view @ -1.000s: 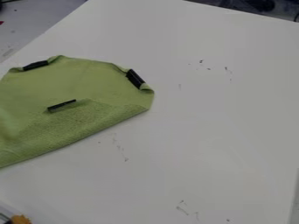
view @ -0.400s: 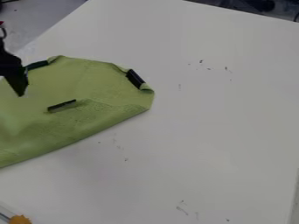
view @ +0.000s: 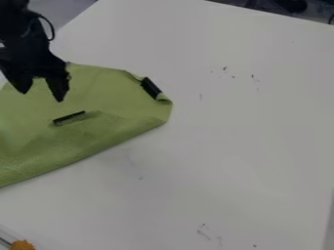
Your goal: Unfold the cloth from top left to bottom right
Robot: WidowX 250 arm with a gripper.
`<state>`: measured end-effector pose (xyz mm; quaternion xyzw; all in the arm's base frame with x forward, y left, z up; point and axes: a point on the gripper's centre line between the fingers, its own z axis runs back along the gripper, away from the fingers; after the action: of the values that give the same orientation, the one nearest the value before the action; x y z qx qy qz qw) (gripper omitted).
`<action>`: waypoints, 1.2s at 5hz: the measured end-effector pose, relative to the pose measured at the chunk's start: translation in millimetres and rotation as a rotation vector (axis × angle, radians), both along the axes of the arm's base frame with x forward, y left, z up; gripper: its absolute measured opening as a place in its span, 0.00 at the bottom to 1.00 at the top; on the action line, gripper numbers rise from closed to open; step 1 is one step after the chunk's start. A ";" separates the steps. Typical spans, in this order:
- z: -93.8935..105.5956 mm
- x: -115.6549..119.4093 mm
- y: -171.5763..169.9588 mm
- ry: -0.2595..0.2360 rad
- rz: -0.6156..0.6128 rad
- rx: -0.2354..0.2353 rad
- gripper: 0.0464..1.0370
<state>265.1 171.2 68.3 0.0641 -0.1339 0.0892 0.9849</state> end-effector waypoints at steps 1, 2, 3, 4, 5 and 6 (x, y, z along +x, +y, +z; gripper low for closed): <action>-6.4 13.4 -5.0 0.012 -0.030 0.013 0.96; -23.6 28.3 -14.2 0.040 -0.063 0.005 0.96; -34.3 33.4 -20.4 0.039 -0.067 -0.012 0.96; -36.4 34.4 -21.9 0.032 -0.052 -0.026 0.96; -45.7 30.9 -24.2 0.047 -0.039 -0.042 0.96; -51.4 29.5 -27.5 0.046 -0.032 -0.064 0.93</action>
<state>294.6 143.8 16.9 0.0325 -0.1093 0.0760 0.9906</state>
